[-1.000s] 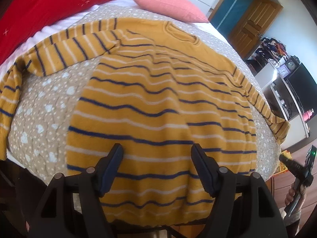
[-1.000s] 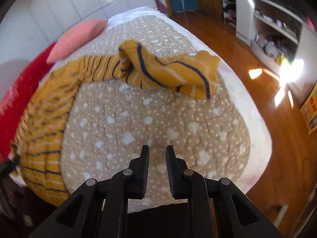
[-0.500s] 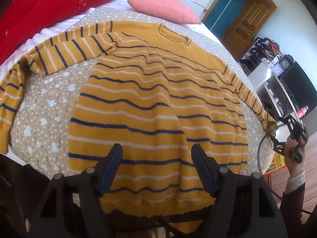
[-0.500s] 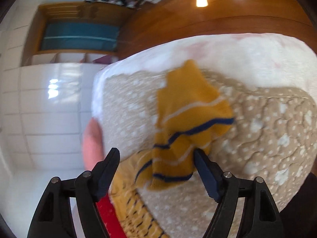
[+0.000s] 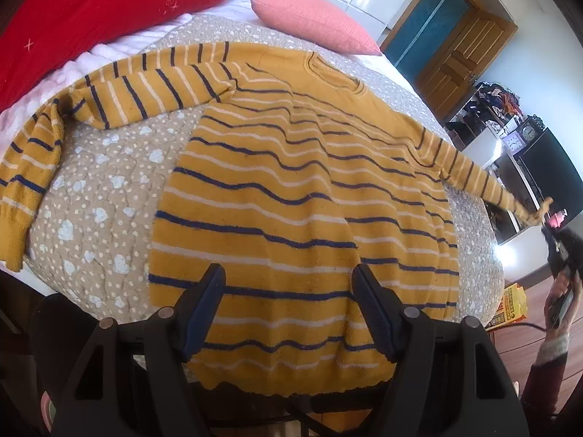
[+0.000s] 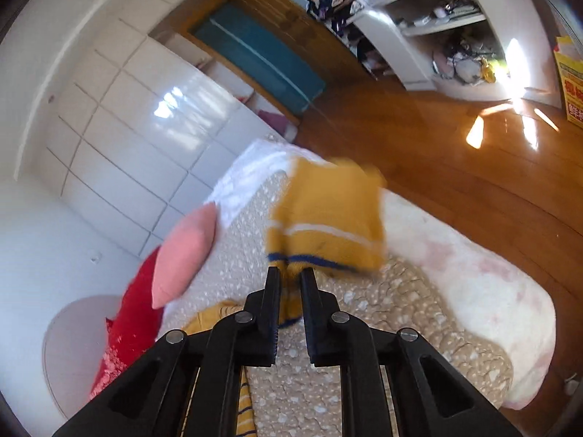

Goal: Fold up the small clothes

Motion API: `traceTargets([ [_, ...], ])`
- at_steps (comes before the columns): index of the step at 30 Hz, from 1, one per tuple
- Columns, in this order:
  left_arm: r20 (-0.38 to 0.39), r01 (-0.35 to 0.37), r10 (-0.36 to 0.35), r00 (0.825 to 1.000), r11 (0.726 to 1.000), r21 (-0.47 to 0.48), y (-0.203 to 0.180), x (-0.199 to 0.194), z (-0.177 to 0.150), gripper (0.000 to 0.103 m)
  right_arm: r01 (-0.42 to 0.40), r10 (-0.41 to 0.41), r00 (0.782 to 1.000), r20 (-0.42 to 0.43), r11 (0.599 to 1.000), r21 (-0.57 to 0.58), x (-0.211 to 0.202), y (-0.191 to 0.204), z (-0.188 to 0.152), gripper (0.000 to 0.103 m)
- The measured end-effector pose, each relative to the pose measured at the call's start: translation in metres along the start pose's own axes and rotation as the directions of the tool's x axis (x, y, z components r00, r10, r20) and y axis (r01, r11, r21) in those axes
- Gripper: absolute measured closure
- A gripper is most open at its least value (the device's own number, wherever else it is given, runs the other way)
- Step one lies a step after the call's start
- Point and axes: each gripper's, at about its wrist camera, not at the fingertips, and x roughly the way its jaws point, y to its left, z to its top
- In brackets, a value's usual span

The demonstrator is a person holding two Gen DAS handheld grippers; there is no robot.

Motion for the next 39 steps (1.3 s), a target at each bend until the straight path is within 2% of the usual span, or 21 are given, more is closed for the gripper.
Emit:
traceTargets([
  [1,-0.010,0.003,-0.003,1.000,1.000,-0.002,-0.001,0.003,0.000,0.032,0.050,-0.050,0.999,0.013,0.999,0.007,-0.001,-0.011,-0.005,0.090],
  [2,-0.023,0.008,-0.008,1.000,1.000,-0.004,-0.002,0.006,0.000,0.032,0.122,-0.123,0.992,0.018,0.992,0.025,0.000,-0.026,-0.011,0.090],
  [4,-0.034,0.013,-0.013,0.999,1.000,0.007,-0.008,0.009,0.000,0.032,0.218,-0.220,0.976,0.009,0.973,0.080,-0.001,-0.056,-0.023,0.087],
  [6,-0.028,0.008,-0.008,1.000,0.999,0.031,-0.015,0.008,0.000,0.032,0.238,-0.241,0.971,0.003,0.962,0.133,-0.005,-0.080,-0.035,0.086],
  [8,-0.023,-0.005,0.006,1.000,0.998,0.056,-0.021,0.008,0.000,0.032,0.247,-0.254,0.967,0.030,0.958,0.147,-0.005,-0.092,-0.048,0.073],
  [9,-0.026,-0.007,0.009,1.000,0.998,0.062,-0.024,0.009,0.001,0.032,0.243,-0.251,0.967,0.035,0.959,0.144,-0.010,-0.096,-0.049,0.058],
  [10,-0.029,-0.007,0.009,1.000,0.998,0.065,-0.026,0.010,0.002,0.032,0.243,-0.249,0.968,0.026,0.960,0.137,-0.008,-0.096,-0.051,0.050],
  [13,-0.039,-0.008,0.011,0.999,0.997,0.075,-0.035,0.014,0.001,0.032,0.207,-0.198,0.975,-0.104,0.975,0.081,0.006,-0.097,-0.052,0.049],
  [15,-0.042,-0.008,0.012,0.999,0.996,0.091,-0.040,0.016,0.000,0.032,0.158,-0.147,0.979,-0.145,0.985,0.068,0.013,-0.096,-0.055,0.049],
  [19,-0.039,-0.023,0.028,0.999,0.990,0.136,-0.052,0.016,-0.002,0.032,0.178,-0.167,0.977,-0.135,0.981,0.075,0.036,-0.083,-0.047,0.049],
  [24,-0.032,-0.019,0.024,0.999,0.990,0.138,-0.053,0.015,-0.001,0.032,0.268,-0.236,0.954,-0.187,0.948,0.170,0.076,-0.082,-0.034,0.049],
  [26,-0.021,-0.021,0.024,0.999,0.990,0.142,-0.052,0.013,0.001,0.032,0.294,-0.264,0.948,-0.178,0.941,0.169,0.082,-0.084,-0.031,0.057],
  [27,-0.013,-0.022,0.024,1.000,0.989,0.144,-0.050,0.011,0.003,0.032,0.320,-0.296,0.940,-0.167,0.937,0.141,0.083,-0.083,-0.030,0.084],
  [28,0.000,-0.025,0.025,1.000,0.989,0.143,-0.048,0.010,0.008,0.032,0.329,-0.308,0.937,-0.166,0.937,0.115,0.086,-0.083,-0.027,0.095],
  [31,0.045,-0.030,0.025,0.999,0.992,0.120,-0.035,0.006,0.026,0.032,0.344,-0.333,0.932,-0.145,0.938,0.052,0.087,-0.071,-0.021,0.095],
  [33,0.088,-0.038,0.030,0.996,0.995,0.094,-0.023,0.005,0.040,0.031,0.337,-0.337,0.934,-0.117,0.941,-0.027,0.083,-0.045,-0.016,0.095],
  [36,0.180,-0.042,0.039,0.983,0.999,0.012,0.005,0.002,0.064,0.030,0.262,-0.285,0.952,-0.108,0.946,-0.192,0.084,0.020,-0.015,0.096],
  [39,0.235,-0.034,0.050,0.971,0.997,-0.071,0.031,-0.003,0.071,0.030,0.159,-0.216,0.967,-0.135,0.925,-0.344,0.097,0.096,-0.031,0.096],
])
